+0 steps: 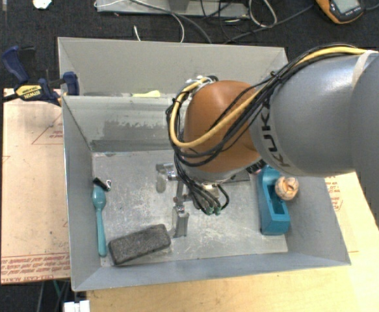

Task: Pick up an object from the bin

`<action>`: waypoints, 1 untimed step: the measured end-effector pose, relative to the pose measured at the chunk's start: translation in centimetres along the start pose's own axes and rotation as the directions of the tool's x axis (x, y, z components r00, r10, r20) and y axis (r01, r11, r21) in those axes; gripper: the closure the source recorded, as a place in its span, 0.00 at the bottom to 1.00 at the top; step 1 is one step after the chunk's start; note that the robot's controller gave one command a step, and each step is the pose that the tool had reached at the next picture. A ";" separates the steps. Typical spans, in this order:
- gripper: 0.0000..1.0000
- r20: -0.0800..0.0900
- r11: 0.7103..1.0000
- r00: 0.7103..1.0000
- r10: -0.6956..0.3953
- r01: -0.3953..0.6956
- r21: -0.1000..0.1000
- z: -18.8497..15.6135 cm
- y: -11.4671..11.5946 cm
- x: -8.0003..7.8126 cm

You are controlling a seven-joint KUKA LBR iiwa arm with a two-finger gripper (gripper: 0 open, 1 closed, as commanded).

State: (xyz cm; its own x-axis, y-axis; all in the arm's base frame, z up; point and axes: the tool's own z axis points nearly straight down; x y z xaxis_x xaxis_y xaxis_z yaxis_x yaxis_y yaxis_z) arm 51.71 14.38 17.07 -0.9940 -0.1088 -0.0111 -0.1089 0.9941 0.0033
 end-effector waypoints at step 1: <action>0.00 -0.005 1.000 1.000 -0.020 0.020 0.001 6.7 1.9 2.1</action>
Offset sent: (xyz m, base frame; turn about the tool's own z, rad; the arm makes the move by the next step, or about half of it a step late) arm -0.0363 0.0497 -0.1007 0.0331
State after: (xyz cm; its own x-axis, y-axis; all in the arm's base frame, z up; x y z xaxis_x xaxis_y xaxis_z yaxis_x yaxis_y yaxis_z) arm 49.54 16.06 10.32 -0.9917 -0.1285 -0.0064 -0.1285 0.9917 0.0023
